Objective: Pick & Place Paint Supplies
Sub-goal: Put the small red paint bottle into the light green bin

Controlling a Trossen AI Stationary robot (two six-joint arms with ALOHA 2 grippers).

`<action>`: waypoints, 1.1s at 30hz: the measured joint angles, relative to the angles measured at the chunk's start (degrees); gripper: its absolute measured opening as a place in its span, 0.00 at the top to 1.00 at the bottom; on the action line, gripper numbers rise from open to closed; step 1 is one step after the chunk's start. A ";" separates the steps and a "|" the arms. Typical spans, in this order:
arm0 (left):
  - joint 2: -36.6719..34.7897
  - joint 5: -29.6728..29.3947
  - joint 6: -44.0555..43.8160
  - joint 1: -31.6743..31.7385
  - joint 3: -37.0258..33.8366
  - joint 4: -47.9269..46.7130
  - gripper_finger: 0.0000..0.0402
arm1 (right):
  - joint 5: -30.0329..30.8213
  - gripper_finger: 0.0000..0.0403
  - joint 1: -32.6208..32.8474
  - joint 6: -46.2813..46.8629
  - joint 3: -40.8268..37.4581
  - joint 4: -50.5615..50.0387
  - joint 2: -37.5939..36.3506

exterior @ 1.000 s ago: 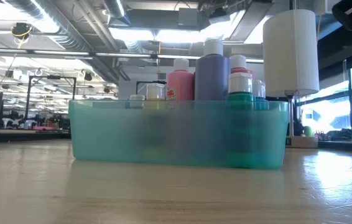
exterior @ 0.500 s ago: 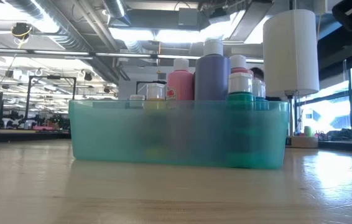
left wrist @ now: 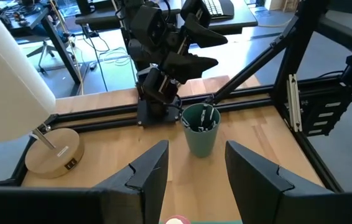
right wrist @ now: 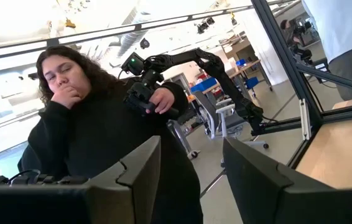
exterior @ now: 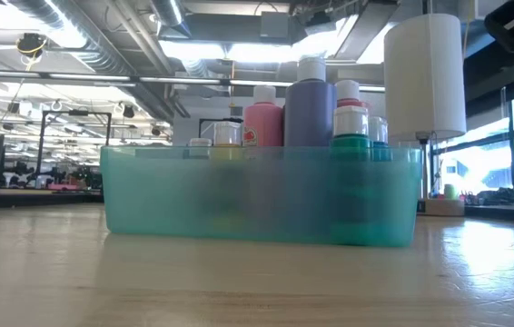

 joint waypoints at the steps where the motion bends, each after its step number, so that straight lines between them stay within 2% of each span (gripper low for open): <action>1: 0.00 0.00 0.01 0.00 0.00 0.00 0.61 | 0.02 0.56 0.00 0.00 0.00 -0.09 0.00; 18: 0.00 -0.65 0.08 0.07 -0.07 -1.96 0.61 | 0.17 0.56 -0.01 0.00 0.00 -0.15 0.00; 25: 0.02 -6.26 0.15 0.09 -0.07 -2.09 0.61 | 0.17 0.56 0.00 0.00 0.00 -0.15 0.00; 33: 0.04 -9.83 0.15 0.07 -0.07 -5.55 0.61 | 0.15 0.56 0.00 0.00 0.00 -0.13 0.00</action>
